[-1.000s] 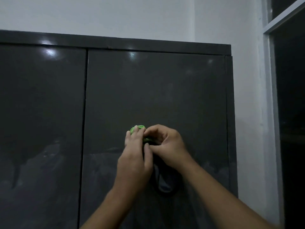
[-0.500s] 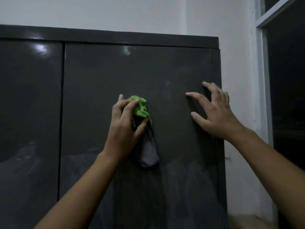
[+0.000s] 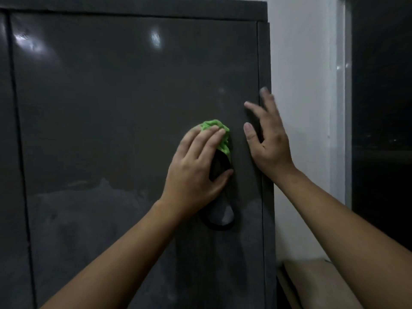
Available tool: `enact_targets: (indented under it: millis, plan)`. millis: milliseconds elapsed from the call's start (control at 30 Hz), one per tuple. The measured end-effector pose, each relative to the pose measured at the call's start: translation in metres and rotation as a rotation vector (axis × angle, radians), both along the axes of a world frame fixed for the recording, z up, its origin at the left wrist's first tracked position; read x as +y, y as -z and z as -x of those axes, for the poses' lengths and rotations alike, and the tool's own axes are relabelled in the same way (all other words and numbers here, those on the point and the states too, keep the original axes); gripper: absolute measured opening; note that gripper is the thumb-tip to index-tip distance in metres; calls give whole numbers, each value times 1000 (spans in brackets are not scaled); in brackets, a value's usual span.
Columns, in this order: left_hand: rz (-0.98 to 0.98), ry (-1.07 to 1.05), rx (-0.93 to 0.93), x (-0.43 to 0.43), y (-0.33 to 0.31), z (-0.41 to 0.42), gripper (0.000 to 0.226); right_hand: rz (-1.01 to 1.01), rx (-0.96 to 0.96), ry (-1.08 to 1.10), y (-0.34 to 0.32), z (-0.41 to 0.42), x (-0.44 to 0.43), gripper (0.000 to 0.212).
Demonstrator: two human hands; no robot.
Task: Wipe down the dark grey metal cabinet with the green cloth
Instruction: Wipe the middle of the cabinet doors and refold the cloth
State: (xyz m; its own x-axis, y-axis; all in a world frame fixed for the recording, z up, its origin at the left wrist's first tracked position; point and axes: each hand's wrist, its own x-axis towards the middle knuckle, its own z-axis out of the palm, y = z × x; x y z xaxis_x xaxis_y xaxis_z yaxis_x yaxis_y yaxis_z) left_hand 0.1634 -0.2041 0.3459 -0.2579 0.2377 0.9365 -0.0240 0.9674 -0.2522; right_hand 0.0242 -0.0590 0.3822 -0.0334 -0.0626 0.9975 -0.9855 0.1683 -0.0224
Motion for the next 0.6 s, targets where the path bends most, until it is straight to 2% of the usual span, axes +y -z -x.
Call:
enact_targets:
  millis: [100,167,300,400,533,600]
  plan:
    - [64,11,-27,14,25,9,69,-13,-231,-103,2,-3,7,63]
    - [93,11,-73,19,39,15,67,-93,-282,-120,4,-3,14,70]
    - [195,-8,-210,28,73,23,68,-171,-300,-137,6,-2,33,66]
    - [316,14,-259,32,95,24,60,-209,-419,-216,7,4,48,66]
    - [404,30,-201,29,76,24,49,-345,-480,-218,14,12,67,52]
    - [301,26,-104,37,50,29,47,-390,-525,-252,15,13,73,53]
